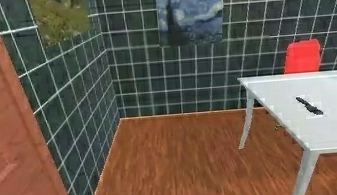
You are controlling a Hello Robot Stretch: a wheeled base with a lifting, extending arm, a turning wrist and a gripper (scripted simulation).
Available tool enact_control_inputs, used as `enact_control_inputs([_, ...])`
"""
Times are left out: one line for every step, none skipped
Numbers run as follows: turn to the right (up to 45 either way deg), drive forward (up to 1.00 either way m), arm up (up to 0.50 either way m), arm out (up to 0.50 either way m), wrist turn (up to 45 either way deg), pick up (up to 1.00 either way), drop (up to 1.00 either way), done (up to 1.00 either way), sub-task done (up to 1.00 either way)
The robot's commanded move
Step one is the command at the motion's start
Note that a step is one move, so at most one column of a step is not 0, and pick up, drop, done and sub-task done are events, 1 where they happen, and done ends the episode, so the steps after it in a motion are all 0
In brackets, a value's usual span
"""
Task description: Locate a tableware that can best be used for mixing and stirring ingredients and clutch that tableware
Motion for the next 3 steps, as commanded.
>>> enact_control_inputs([45.0,0.0,0.0,0.0,0.0,0.0,0.0,0.0,0.0])
enact_control_inputs([45.0,0.0,0.0,0.0,0.0,0.0,0.0,0.0,0.0])
enact_control_inputs([45.0,0.0,0.0,0.0,0.0,0.0,0.0,0.0,0.0])
